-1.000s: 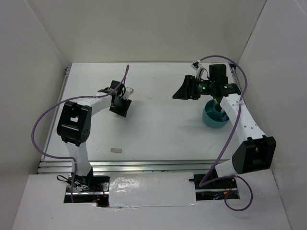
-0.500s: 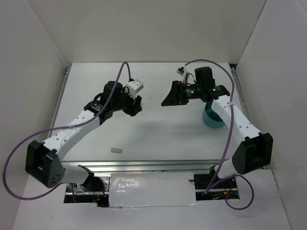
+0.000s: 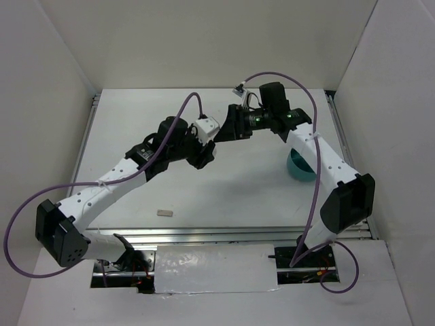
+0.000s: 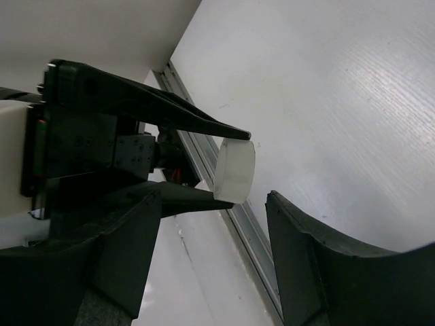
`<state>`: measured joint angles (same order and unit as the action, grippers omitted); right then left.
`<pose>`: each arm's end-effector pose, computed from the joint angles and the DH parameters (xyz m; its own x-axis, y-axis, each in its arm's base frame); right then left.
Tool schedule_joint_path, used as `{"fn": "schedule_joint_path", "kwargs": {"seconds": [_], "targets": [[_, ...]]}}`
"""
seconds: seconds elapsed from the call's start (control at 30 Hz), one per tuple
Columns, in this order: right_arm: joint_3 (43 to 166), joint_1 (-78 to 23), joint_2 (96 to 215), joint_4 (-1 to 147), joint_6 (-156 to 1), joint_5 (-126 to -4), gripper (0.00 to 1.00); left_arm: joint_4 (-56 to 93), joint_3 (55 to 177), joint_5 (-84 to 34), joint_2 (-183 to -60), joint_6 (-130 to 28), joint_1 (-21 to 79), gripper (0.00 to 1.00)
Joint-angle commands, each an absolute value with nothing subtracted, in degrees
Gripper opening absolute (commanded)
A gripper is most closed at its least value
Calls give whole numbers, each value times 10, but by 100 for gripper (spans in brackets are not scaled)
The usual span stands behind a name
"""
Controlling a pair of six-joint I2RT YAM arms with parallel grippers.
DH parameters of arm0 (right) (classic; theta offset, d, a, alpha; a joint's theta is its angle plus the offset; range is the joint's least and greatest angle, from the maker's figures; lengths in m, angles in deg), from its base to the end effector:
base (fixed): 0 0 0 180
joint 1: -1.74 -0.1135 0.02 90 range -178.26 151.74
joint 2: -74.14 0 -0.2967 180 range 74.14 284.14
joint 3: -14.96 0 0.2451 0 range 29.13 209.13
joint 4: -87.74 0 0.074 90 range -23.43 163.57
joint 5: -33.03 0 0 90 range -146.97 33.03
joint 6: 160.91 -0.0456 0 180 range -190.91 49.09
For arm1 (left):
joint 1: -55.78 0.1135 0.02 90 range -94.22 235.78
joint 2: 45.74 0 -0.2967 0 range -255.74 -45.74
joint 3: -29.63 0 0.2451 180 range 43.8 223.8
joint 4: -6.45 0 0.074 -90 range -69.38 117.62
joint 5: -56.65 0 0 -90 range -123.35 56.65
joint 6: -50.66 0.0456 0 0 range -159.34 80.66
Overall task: Sort the stationery into containers
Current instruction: Place the stationery in the storage box.
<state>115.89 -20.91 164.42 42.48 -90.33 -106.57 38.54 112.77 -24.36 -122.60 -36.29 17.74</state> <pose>0.3074 0.1659 0.3967 -0.7697 -0.0877 -0.6324 -0.6066 0.4092 0.6816 0.2345 -0.1925 0.3774 -0.3041 0.3047 -0.9026 0.7367 0.6760 -0.0200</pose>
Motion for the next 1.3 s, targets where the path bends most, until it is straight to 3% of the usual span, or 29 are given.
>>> {"fn": "schedule_joint_path", "kwargs": {"seconds": [0.0, 0.3, 0.63, 0.67, 0.8, 0.87, 1.0, 1.2, 1.23, 1.27], "targets": [[1168, -227, 1648, 420, -889, -1054, 70, 375, 1166, -256, -1227, -350, 169, 30], [1176, -242, 1663, 409, -883, -1038, 69, 379, 1182, -261, -1224, -348, 167, 30], [1168, -241, 1664, 427, -900, -1084, 26, 374, 1185, -290, -1230, -346, 167, 32], [1168, -240, 1665, 427, -898, -1085, 22, 372, 1184, -294, -1230, -347, 166, 34], [1181, -213, 1658, 422, -896, -1090, 1, 375, 1176, -325, -1230, -351, 166, 71], [1188, -192, 1649, 411, -875, -1082, 0, 378, 1171, -354, -1228, -364, 172, 82], [1186, -128, 1613, 345, -774, -1021, 0, 386, 1161, -364, -1222, -374, 195, 85], [1182, -42, 1579, 266, -659, -821, 0, 388, 1139, -371, -1213, -379, 212, 86], [1172, -28, 1576, 264, -655, -757, 0, 389, 1139, -381, -1214, -384, 214, 87], [1166, -20, 1573, 264, -657, -726, 0, 390, 1139, -387, -1215, -388, 214, 94]]}}
